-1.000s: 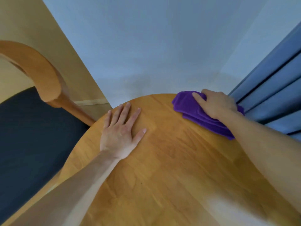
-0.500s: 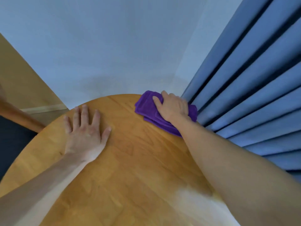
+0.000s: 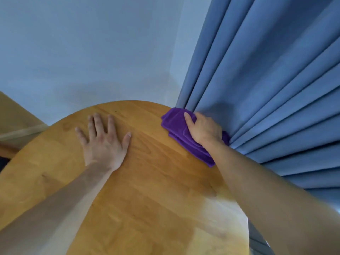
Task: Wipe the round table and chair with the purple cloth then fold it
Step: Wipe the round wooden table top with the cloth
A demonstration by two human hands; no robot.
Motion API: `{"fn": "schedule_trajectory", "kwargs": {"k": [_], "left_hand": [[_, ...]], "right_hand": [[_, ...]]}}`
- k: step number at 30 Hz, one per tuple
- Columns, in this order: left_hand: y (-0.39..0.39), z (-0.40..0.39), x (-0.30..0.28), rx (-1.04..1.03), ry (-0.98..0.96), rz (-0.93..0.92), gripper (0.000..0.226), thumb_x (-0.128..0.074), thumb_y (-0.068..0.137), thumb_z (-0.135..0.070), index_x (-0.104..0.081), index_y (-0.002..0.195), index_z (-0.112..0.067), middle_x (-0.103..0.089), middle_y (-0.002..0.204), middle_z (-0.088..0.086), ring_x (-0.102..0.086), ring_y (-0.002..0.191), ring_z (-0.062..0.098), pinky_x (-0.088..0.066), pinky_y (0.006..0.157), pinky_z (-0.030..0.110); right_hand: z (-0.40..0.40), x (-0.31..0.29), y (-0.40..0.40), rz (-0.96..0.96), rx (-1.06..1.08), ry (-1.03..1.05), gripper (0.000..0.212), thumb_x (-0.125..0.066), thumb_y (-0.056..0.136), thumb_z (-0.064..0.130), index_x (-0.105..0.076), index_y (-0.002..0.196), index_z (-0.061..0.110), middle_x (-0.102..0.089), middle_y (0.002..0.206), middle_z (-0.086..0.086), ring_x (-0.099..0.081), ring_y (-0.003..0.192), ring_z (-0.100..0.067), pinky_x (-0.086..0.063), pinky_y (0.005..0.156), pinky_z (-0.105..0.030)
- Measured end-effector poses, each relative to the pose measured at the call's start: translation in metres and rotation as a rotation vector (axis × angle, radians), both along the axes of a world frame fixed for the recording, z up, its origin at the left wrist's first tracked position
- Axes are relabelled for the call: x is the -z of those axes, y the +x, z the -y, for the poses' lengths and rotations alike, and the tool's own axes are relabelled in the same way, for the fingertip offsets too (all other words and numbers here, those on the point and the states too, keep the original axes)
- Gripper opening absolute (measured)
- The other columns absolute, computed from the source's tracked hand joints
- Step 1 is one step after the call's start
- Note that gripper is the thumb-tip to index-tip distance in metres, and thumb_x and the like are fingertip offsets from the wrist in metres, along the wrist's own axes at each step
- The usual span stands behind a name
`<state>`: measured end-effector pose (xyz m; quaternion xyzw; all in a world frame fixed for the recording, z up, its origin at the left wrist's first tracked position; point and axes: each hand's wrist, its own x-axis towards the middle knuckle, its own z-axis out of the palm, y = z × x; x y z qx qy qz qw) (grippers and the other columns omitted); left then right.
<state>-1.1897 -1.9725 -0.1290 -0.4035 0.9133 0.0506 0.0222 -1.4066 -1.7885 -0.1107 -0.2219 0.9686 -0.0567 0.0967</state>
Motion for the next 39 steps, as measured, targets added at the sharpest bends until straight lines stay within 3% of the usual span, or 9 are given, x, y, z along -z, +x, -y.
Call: {"fn": "schedule_trajectory", "kwargs": {"k": [6, 10, 14, 17, 27, 32, 35, 37, 39], "left_hand": [[0.001, -0.002, -0.001, 0.006, 0.009, -0.027, 0.089, -0.012, 0.092, -0.072, -0.019, 0.158, -0.013, -0.012, 0.164, 0.022, -0.005, 0.153, 0.036, -0.005, 0.119, 0.065], [0.001, -0.002, 0.001, 0.001, -0.011, -0.041, 0.087, -0.014, 0.094, -0.072, -0.020, 0.157, -0.013, -0.013, 0.164, 0.023, -0.007, 0.153, 0.036, -0.006, 0.119, 0.065], [0.002, -0.002, 0.003, -0.004, -0.032, -0.038, 0.085, -0.017, 0.094, -0.071, -0.021, 0.157, -0.013, -0.015, 0.163, 0.022, -0.008, 0.153, 0.036, -0.007, 0.120, 0.064], [0.002, 0.000, 0.005, -0.002, -0.036, -0.039, 0.086, -0.017, 0.094, -0.072, -0.021, 0.156, -0.014, -0.015, 0.163, 0.022, -0.009, 0.153, 0.036, -0.007, 0.120, 0.064], [-0.001, -0.002, -0.001, 0.005, -0.031, -0.052, 0.082, -0.022, 0.095, -0.069, -0.024, 0.156, -0.015, -0.020, 0.163, 0.015, -0.012, 0.152, 0.034, -0.008, 0.118, 0.066], [-0.008, -0.016, -0.007, 0.183, -0.101, -0.058, 0.044, -0.030, 0.105, -0.037, -0.034, 0.147, -0.027, -0.031, 0.153, 0.018, -0.020, 0.147, 0.036, -0.016, 0.114, 0.070], [-0.017, -0.029, -0.012, 0.265, -0.070, -0.006, 0.048, -0.024, 0.102, -0.016, -0.035, 0.149, -0.024, -0.031, 0.154, 0.017, -0.023, 0.145, 0.035, -0.023, 0.114, 0.064], [-0.020, -0.039, -0.013, 0.206, 0.019, 0.024, 0.050, -0.022, 0.105, -0.028, -0.026, 0.154, -0.021, -0.021, 0.160, 0.018, -0.014, 0.150, 0.034, -0.017, 0.115, 0.067], [-0.017, -0.049, -0.012, 0.173, 0.065, 0.069, 0.065, -0.016, 0.102, -0.054, -0.015, 0.159, -0.021, -0.009, 0.165, 0.015, -0.003, 0.153, 0.032, -0.009, 0.114, 0.073]], "right_hand": [[-0.047, 0.001, 0.015, 0.013, 0.166, 0.020, 0.066, -0.013, 0.095, 0.069, -0.054, 0.107, 0.019, -0.061, 0.087, -0.003, -0.054, 0.074, -0.023, -0.042, 0.062, -0.033], [-0.033, 0.000, 0.019, -0.019, 0.213, 0.051, 0.063, -0.015, 0.096, 0.065, -0.055, 0.108, 0.017, -0.064, 0.094, -0.007, -0.058, 0.080, -0.027, -0.044, 0.068, -0.037], [0.006, 0.000, 0.024, -0.154, 0.048, 0.020, 0.057, -0.022, 0.099, 0.057, -0.049, 0.127, 0.015, -0.062, 0.119, -0.013, -0.059, 0.106, -0.032, -0.047, 0.087, -0.045], [0.013, -0.001, 0.024, -0.151, -0.091, 0.000, 0.056, -0.023, 0.100, 0.057, -0.045, 0.133, 0.018, -0.058, 0.126, -0.012, -0.055, 0.114, -0.032, -0.046, 0.092, -0.049], [-0.056, -0.004, 0.044, -0.072, 0.057, 0.019, 0.066, -0.021, 0.095, 0.068, -0.037, 0.139, 0.022, -0.055, 0.127, -0.011, -0.055, 0.113, -0.032, -0.047, 0.083, -0.048], [-0.105, -0.002, 0.066, -0.029, 0.213, 0.022, 0.066, -0.019, 0.094, 0.067, -0.041, 0.132, 0.018, -0.058, 0.123, -0.012, -0.059, 0.109, -0.034, -0.047, 0.079, -0.043], [-0.129, -0.002, 0.083, 0.018, 0.329, 0.022, 0.064, -0.019, 0.095, 0.067, -0.045, 0.123, 0.016, -0.062, 0.116, -0.013, -0.061, 0.105, -0.036, -0.041, 0.075, -0.041], [-0.146, -0.003, 0.098, 0.042, 0.404, 0.011, 0.062, -0.020, 0.095, 0.067, -0.046, 0.117, 0.015, -0.065, 0.110, -0.014, -0.062, 0.103, -0.036, -0.039, 0.073, -0.040], [-0.160, -0.003, 0.115, 0.063, 0.473, -0.003, 0.062, -0.020, 0.095, 0.066, -0.046, 0.119, 0.015, -0.066, 0.111, -0.015, -0.062, 0.104, -0.037, -0.043, 0.077, -0.042]]}}
